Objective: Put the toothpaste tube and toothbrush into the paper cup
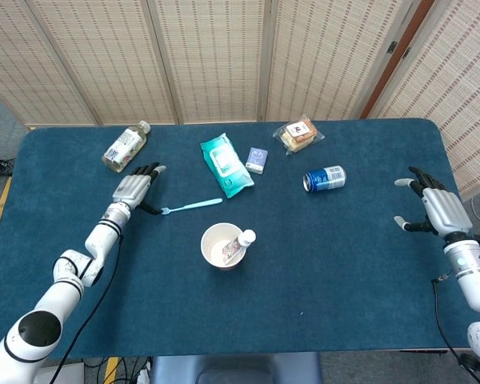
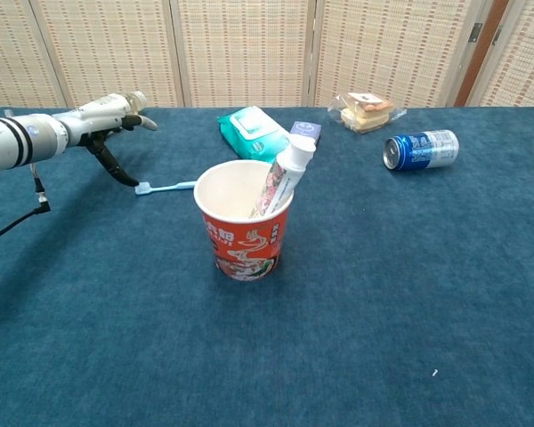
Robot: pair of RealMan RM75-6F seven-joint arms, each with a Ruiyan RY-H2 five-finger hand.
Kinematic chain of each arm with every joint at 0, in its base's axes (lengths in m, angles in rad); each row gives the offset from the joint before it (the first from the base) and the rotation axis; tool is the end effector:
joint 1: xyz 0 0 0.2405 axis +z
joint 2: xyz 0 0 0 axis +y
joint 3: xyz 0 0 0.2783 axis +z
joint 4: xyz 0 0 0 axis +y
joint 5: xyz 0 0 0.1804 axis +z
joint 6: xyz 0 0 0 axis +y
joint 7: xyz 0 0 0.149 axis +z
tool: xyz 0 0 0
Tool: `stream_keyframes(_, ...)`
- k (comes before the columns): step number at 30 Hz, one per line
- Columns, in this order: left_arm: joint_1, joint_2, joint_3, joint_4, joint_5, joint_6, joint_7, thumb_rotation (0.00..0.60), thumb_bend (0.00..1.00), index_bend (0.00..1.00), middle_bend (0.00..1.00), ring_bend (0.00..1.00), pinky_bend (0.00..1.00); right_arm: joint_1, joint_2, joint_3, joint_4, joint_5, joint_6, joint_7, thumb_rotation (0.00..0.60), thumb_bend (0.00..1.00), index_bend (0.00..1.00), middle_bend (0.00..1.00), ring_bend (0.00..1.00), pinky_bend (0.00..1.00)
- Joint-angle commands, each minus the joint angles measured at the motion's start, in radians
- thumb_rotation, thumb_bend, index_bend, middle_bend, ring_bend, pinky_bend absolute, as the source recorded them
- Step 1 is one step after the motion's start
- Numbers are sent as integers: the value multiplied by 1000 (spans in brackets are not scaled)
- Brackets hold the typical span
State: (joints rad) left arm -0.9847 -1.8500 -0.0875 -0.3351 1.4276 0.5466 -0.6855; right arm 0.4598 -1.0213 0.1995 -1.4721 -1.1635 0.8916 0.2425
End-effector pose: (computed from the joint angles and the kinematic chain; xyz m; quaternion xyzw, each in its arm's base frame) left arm -0.2214 0.4859 0.0023 -0.6894 -0.4675 -0.3231 0.4491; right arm -0.3115 -0.3300 0.2177 0.5825 -0.5027 0.3524 0.5328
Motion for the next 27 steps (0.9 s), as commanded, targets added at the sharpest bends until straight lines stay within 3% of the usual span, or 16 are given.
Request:
stream_keyframes(1,6,16,4,-30,7,15,-14,600,56,26,0,0,0,0,0,0,0,0,0,2,600,183,250,32,0,115)
stream_keyframes(16,0,89,-16,-166,-5,-6,-115,600,56,59,0,0,0,-3,-2,0,-1,1,-1,8,600,184,250,32,0,115)
stream_keyframes(23,-9,122,-14,-224,2,-23,-157,600,124,448,0,0,0,0,-6,1,5,-4,-4,16,600,184,250,32,0,115)
stream_keyframes(27,-8,126,-5,-238,7,-29,-134,600,196,540,0,0,0,-2,-2,2,2,-6,1,15,600,185,251,32,0,115)
